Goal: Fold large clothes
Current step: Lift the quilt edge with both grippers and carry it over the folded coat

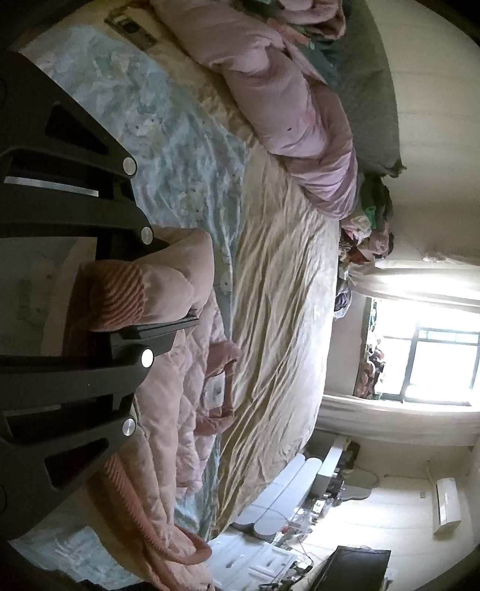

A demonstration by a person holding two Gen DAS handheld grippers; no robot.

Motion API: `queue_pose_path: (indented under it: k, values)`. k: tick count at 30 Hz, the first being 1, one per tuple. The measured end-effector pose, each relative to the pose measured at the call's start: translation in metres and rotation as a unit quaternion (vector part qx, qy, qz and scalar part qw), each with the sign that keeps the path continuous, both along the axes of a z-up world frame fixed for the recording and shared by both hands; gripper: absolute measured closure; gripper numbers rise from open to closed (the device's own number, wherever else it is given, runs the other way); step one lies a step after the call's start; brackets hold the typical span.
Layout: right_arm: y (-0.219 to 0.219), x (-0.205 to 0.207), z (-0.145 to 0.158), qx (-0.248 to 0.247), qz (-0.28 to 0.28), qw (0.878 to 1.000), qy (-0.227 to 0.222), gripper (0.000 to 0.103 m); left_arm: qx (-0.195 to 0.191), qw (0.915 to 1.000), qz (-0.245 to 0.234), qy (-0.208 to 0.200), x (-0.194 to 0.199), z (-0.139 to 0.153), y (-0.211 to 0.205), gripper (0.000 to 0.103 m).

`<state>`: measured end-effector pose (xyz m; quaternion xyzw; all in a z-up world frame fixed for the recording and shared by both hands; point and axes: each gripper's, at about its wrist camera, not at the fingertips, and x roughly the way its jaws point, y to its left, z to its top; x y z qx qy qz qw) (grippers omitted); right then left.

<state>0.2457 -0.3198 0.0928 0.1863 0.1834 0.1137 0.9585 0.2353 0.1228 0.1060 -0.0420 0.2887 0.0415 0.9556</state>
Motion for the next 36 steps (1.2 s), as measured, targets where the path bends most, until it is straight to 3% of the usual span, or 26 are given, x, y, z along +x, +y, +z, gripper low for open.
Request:
queue_pose_path:
  k: [3,10,17,22,36]
  values:
    - [0.000,0.009,-0.001,-0.002,-0.017,1.000,0.007,0.091,0.007,1.0000,-0.002,-0.006,0.013,-0.001,-0.001,0.090]
    - [0.004,0.037,-0.010,-0.021,-0.056,0.998,0.023,0.091,-0.042,0.9987,0.008,-0.029,0.036,-0.013,0.008,0.090]
    - [0.015,0.063,-0.019,-0.043,-0.083,0.995,0.034,0.091,-0.054,0.9975,0.011,-0.045,0.050,-0.030,0.014,0.090]
    - [0.025,0.084,-0.026,-0.064,-0.096,0.992,0.045,0.091,-0.022,0.9989,0.000,-0.041,0.063,-0.043,0.013,0.090]
    - [0.039,0.155,-0.084,-0.081,-0.150,0.980,0.106,0.091,0.008,0.9997,-0.017,-0.017,0.097,-0.086,0.009,0.087]
